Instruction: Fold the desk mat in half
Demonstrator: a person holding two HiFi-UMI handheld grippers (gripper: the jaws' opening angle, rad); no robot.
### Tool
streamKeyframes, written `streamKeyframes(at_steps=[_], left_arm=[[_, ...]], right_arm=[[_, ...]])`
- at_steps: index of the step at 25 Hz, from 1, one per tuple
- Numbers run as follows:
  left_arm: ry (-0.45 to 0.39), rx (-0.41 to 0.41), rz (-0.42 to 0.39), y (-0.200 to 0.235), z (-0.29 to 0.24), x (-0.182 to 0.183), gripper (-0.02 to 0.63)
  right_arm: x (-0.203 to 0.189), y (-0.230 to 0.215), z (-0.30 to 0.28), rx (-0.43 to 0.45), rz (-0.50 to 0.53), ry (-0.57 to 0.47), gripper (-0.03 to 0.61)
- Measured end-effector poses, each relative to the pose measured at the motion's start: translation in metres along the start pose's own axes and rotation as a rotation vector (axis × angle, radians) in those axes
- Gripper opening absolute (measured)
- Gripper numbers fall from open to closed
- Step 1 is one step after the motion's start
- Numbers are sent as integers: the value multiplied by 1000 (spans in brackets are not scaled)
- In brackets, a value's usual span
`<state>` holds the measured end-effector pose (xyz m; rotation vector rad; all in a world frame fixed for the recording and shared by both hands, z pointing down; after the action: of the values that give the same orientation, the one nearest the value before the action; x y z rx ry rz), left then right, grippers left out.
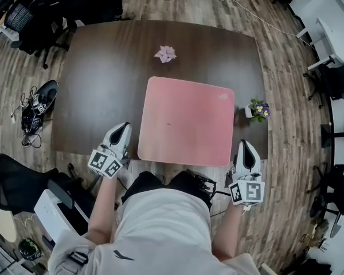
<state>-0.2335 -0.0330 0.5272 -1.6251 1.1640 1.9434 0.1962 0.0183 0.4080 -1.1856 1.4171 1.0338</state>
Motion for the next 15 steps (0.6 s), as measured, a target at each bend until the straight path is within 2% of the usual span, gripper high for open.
streamKeyframes(at_steps=[8,15], left_arm=[[60,40,-11,2,-20,-10,-12],[67,95,7,-3,-26,-19,-12]], right_arm=[[-5,-19,-17,17,-4,31,2],[-6,-36,-32,43,-9,33,2]])
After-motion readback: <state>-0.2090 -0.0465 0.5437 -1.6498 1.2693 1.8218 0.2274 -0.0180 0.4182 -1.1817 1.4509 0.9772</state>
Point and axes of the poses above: the fingertips, and each gripper's own axes: z backward along the fingers, y to its left, x out of its top, the point moved 7 cm from there along z, backward along the fingers, and after that the axes turned 5 degrees about -x, right-handed, at the moved point
